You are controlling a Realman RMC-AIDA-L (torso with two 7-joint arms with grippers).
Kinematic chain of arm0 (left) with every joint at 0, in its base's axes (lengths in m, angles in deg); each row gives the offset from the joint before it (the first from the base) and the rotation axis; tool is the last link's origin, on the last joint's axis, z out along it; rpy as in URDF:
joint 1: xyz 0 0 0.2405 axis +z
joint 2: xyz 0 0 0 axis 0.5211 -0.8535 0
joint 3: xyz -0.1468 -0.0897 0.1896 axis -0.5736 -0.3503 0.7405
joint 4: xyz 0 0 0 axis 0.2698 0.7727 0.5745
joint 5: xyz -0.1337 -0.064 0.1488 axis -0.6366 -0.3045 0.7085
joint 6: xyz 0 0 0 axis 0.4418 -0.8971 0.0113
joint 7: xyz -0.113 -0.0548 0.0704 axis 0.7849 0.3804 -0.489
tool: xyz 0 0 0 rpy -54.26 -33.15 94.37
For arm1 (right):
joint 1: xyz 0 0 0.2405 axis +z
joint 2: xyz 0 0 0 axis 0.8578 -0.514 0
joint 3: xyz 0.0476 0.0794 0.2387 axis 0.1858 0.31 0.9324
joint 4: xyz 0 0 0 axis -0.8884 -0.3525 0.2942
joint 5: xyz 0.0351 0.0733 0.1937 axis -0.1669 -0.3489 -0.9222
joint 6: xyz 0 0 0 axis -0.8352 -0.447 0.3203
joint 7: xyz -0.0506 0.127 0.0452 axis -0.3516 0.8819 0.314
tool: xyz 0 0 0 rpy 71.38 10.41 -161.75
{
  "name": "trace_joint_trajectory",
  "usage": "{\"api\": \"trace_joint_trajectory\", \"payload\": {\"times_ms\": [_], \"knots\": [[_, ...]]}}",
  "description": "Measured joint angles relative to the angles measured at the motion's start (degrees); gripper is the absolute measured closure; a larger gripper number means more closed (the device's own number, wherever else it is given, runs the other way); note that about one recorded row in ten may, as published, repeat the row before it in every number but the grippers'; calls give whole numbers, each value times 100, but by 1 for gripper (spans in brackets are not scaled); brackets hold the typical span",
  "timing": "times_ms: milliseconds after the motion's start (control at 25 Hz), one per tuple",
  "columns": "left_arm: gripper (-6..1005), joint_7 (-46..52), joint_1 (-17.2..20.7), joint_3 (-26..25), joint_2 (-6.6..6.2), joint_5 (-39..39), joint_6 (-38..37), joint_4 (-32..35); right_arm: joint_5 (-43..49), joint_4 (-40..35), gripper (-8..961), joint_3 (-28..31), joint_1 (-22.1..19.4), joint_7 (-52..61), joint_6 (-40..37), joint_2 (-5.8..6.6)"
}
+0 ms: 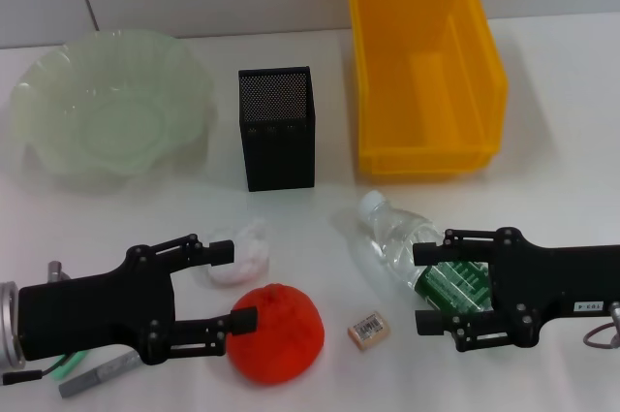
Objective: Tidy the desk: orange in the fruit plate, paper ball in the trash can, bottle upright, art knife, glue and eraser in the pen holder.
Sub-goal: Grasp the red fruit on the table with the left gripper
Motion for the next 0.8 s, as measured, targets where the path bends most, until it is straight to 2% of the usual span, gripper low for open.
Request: {"api": "trace_joint_trajectory", "payload": {"times_ms": [440,640,800], "knots": [[136,-36,-91,174,27,29,-5,-19,-7,-8,165,51,-32,-23,-15,1],[137,-61,-345,484,81,11,356,-322,-29,-56,165,255,-145,-13,-66,21],[137,-76,-457,505,103,-34,752,-504,-71,-105,166,381,-237,-28,-68,55]]}}
